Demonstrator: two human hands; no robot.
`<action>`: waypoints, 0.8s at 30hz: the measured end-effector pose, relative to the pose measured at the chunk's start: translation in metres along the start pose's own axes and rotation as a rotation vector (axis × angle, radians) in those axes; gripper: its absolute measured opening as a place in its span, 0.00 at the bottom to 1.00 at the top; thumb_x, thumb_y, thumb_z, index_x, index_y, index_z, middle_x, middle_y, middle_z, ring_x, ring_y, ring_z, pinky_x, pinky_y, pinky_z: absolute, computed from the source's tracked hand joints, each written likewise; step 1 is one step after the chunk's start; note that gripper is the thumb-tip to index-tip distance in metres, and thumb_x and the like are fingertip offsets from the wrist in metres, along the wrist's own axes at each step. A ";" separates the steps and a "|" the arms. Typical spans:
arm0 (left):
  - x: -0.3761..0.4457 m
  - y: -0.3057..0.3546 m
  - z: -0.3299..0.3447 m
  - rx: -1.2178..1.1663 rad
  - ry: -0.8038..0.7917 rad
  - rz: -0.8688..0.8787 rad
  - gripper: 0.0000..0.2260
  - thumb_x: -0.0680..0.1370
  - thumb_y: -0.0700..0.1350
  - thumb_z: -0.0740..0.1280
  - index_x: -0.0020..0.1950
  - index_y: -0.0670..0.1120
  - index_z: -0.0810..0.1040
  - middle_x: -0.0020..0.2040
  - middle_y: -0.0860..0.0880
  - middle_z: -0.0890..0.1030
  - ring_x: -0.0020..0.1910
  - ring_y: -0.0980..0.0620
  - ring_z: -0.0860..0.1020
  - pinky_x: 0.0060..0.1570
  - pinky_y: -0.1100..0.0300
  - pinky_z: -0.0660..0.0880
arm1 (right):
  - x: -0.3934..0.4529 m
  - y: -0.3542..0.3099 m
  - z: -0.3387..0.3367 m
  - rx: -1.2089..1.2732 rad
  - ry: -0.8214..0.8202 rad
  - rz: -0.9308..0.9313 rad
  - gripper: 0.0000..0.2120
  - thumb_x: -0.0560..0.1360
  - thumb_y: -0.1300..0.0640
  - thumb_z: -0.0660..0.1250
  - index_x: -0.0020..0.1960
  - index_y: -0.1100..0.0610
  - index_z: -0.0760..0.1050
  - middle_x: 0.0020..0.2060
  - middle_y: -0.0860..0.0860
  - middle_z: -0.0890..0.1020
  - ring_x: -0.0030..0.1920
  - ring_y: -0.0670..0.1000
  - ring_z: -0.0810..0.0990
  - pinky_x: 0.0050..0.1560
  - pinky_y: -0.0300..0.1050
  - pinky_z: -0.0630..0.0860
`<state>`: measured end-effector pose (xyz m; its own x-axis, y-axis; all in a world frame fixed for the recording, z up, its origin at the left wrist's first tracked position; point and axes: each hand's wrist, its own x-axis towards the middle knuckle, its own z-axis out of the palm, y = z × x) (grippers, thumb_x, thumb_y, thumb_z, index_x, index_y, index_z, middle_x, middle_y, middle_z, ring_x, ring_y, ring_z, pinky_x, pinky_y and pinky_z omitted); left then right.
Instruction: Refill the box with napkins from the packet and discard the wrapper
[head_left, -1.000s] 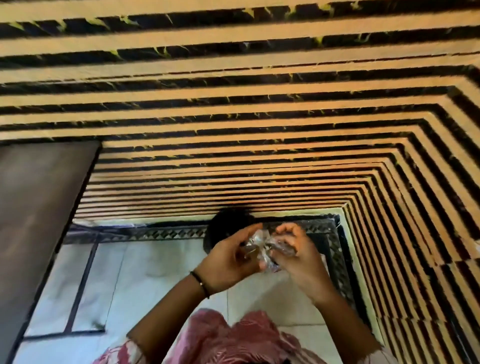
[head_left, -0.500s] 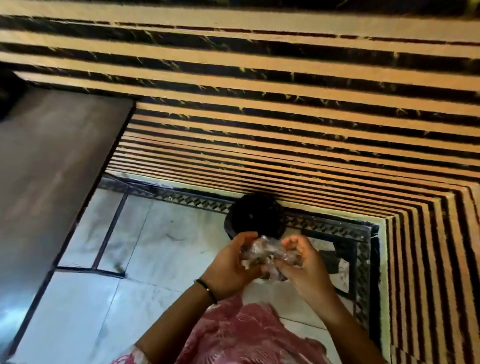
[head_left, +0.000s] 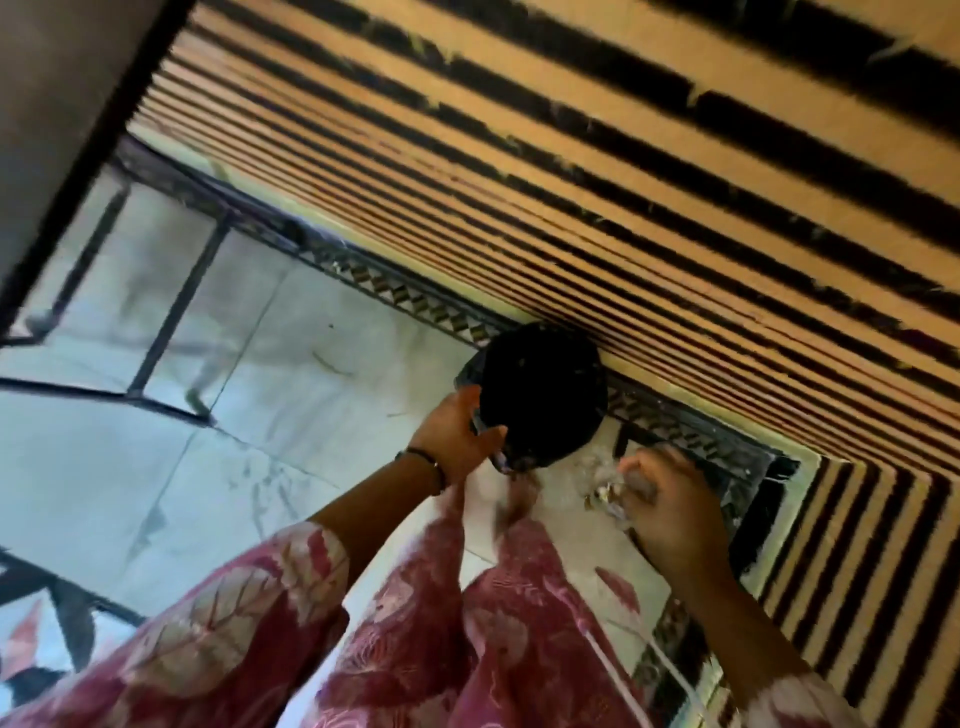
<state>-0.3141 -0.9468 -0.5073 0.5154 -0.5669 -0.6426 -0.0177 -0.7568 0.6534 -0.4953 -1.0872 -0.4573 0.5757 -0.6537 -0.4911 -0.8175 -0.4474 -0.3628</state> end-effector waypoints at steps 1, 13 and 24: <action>0.018 -0.011 0.008 0.011 0.005 -0.016 0.22 0.74 0.44 0.68 0.65 0.40 0.67 0.61 0.38 0.75 0.59 0.40 0.74 0.56 0.52 0.72 | 0.020 0.006 0.013 -0.040 -0.032 -0.003 0.04 0.70 0.64 0.68 0.45 0.58 0.75 0.53 0.56 0.76 0.45 0.62 0.78 0.37 0.47 0.71; 0.148 -0.140 0.126 0.024 -0.004 -0.191 0.28 0.74 0.48 0.67 0.71 0.42 0.61 0.67 0.38 0.69 0.65 0.39 0.69 0.63 0.48 0.67 | 0.216 0.080 0.213 -0.164 -0.325 -0.062 0.18 0.64 0.58 0.76 0.29 0.50 0.65 0.41 0.62 0.74 0.38 0.56 0.72 0.42 0.52 0.70; 0.164 -0.166 0.131 0.005 -0.017 -0.163 0.27 0.74 0.47 0.68 0.71 0.45 0.62 0.70 0.43 0.66 0.68 0.44 0.66 0.67 0.53 0.64 | 0.257 0.085 0.298 0.597 -0.374 0.288 0.27 0.75 0.67 0.63 0.72 0.53 0.63 0.64 0.56 0.74 0.63 0.55 0.73 0.63 0.48 0.70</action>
<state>-0.3393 -0.9566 -0.7735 0.4971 -0.4422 -0.7465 0.0603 -0.8407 0.5382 -0.4121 -1.1115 -0.8499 0.3957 -0.3963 -0.8285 -0.8495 0.1849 -0.4942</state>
